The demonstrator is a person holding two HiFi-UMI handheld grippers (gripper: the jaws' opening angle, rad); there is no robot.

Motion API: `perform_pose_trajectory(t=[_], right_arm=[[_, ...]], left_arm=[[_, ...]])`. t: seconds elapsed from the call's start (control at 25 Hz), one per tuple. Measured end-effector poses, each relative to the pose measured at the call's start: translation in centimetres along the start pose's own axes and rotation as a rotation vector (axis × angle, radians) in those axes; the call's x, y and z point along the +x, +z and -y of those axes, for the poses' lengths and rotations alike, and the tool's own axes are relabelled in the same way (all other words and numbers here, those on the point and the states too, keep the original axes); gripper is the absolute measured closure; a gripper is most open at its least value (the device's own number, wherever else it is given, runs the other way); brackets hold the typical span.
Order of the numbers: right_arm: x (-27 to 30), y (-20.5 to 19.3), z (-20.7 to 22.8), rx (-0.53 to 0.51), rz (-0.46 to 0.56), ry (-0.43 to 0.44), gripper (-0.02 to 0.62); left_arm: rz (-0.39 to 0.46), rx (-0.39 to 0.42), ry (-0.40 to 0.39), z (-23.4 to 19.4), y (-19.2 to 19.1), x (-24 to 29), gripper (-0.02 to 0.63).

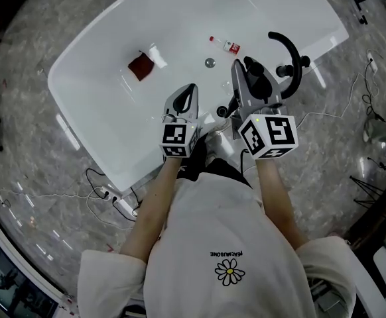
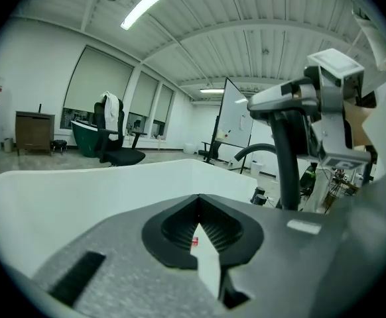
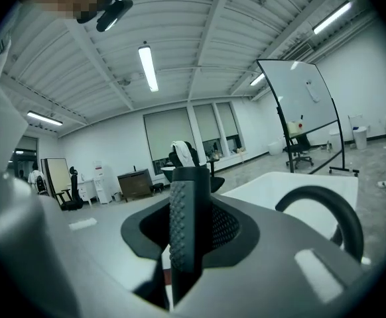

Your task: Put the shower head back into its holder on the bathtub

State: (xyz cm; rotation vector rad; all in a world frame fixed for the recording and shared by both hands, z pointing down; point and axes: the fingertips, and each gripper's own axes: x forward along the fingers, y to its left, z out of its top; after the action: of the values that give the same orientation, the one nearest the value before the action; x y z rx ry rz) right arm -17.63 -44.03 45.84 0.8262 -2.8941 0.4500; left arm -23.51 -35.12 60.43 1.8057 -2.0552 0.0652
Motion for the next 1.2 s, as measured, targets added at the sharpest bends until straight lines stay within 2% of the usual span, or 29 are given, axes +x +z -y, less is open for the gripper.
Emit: perform_pose_trajectory(t=[0.16, 0.44, 0.6, 0.84, 1.04, 1.2], right_arm=[[0.2, -5.2, 0.9, 0.018, -0.094, -0.040, 0.499], [0.4, -9.1, 1.7, -0.051, -0.176, -0.064, 0.506], [-1.5, -12.9, 1.7, -0.089, -0.282, -0.083, 0.508], [-3.9, -17.9, 2.5, -0.081, -0.423, -0.126, 0.509], [-3.8, -18.7, 2.0, -0.123, -0.448, -0.103, 0.509], [-3.4, -20.4, 0.4, -0.217, -0.480, -0.058, 0.509]], left_arm=[[-0.043, -0.029, -0.003, 0.7, -2.2, -0.5, 0.606], [-0.084, -0.034, -0.055, 2.1, -4.6, -0.8, 0.606], [-0.100, -0.051, -0.054, 1.8, -5.3, -0.9, 0.606], [-0.104, -0.062, -0.069, 2.1, -4.9, 0.4, 0.606], [-0.108, -0.050, -0.109, 3.5, -4.7, 1.4, 0.606], [-0.115, -0.034, -0.123, 4.3, -4.9, 1.3, 0.606]])
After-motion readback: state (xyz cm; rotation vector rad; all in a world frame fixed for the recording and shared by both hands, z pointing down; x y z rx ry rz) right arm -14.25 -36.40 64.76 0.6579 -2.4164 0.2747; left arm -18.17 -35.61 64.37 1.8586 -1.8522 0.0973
